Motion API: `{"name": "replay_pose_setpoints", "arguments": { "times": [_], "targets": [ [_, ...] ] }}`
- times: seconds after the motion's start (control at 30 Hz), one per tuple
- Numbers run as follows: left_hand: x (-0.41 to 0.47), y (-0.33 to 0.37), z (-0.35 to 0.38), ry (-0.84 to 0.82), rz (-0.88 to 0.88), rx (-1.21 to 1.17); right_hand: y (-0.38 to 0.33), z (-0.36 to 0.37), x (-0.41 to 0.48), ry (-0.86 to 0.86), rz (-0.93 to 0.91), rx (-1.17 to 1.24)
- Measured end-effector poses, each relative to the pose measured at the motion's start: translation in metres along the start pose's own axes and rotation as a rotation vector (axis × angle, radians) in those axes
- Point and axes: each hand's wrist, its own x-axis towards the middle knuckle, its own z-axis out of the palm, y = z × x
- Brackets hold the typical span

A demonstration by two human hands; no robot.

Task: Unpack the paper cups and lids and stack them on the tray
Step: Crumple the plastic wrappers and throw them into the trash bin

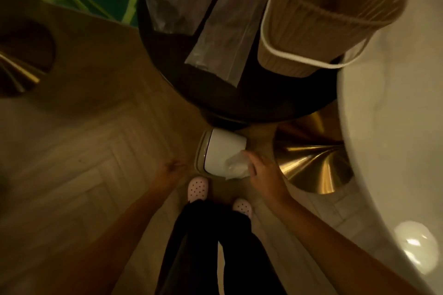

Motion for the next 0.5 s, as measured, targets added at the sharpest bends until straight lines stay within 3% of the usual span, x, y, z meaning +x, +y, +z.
{"name": "replay_pose_setpoints", "arguments": {
  "times": [0.13, 0.3, 0.5],
  "targets": [
    [0.053, -0.050, 0.005, 0.037, -0.129, 0.047, 0.030, 0.067, 0.018, -0.073, -0.223, -0.190],
    [0.133, -0.068, 0.025, 0.080, -0.059, 0.194, 0.068, 0.141, 0.064, -0.105, -0.473, -0.351],
    [0.202, -0.076, 0.046, -0.095, 0.048, 0.336, 0.098, 0.192, 0.101, -0.183, -0.474, -0.398]
  ]
}}
